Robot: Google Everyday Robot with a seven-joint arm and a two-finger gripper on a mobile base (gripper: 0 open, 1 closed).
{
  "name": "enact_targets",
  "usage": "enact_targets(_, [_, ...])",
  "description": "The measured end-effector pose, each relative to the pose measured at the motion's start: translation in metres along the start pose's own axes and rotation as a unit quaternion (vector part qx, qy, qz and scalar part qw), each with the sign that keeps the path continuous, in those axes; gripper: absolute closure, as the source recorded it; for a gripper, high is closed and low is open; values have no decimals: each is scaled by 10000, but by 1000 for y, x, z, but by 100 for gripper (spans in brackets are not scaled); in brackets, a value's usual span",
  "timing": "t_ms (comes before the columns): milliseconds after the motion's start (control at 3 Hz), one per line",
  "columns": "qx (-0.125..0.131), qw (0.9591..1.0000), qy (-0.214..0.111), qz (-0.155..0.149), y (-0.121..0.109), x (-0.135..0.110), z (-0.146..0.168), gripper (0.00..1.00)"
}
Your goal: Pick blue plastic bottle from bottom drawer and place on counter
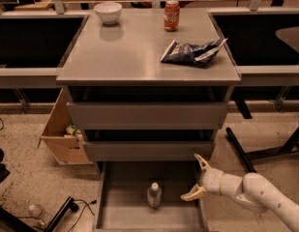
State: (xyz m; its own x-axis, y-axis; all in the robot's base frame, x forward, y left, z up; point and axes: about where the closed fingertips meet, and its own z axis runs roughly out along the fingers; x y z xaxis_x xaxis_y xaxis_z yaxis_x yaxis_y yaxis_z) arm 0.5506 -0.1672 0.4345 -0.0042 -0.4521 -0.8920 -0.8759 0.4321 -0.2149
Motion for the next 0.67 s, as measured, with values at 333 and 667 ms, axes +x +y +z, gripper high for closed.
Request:
enact_targets(333, [-2, 10000, 1, -2, 0, 0, 0, 0])
enact_targets(667, [-346, 9988, 111, -315, 33, 16, 50, 0])
